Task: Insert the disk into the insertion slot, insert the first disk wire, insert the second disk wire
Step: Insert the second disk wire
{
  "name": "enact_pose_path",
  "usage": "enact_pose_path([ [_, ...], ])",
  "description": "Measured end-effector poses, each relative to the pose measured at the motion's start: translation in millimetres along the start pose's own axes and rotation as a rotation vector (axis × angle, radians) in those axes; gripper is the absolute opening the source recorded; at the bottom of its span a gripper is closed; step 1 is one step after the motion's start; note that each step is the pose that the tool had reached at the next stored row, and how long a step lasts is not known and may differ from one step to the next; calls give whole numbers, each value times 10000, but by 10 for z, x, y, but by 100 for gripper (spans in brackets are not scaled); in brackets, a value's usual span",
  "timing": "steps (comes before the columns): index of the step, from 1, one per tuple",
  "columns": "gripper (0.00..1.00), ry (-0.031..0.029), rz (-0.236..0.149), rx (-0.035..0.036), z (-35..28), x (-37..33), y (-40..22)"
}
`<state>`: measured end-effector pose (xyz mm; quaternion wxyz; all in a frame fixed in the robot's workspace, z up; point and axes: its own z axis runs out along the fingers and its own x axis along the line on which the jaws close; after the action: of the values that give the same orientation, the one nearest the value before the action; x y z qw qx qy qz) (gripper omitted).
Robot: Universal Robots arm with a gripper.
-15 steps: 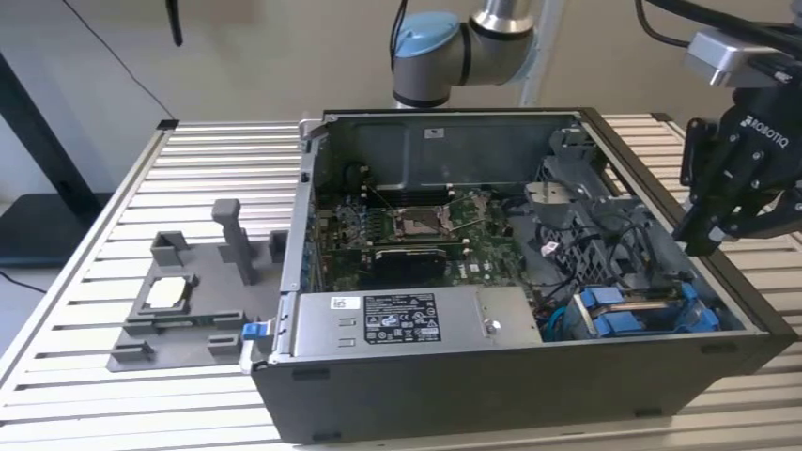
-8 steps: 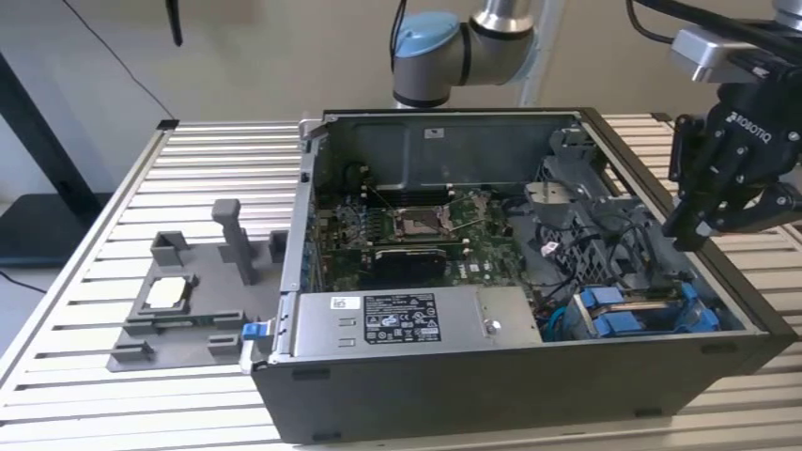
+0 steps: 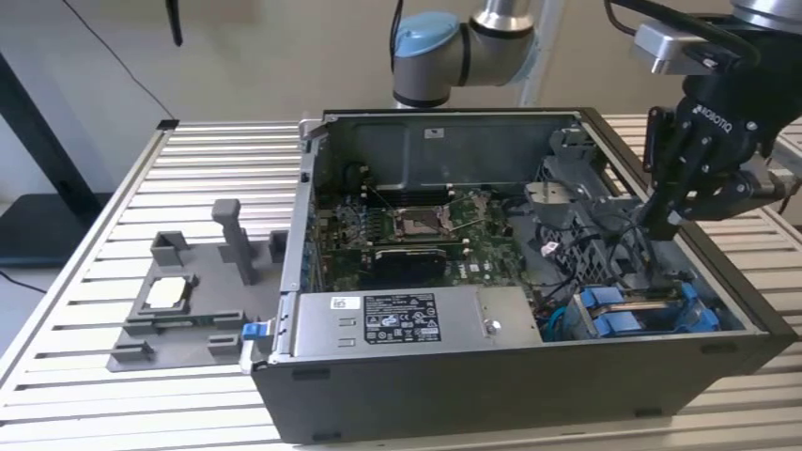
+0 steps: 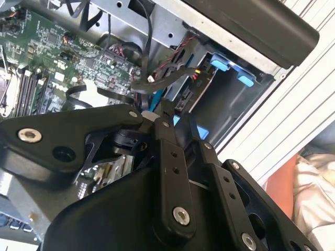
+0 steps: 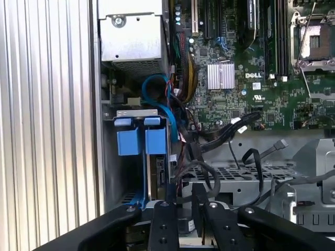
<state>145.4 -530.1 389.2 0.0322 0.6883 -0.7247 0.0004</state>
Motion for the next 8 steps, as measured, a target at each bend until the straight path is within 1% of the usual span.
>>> enact_pose_path([
  [4,27,-2,3,40,9,-24,89],
  [8,27,-1,0,43,16,-29,141],
])
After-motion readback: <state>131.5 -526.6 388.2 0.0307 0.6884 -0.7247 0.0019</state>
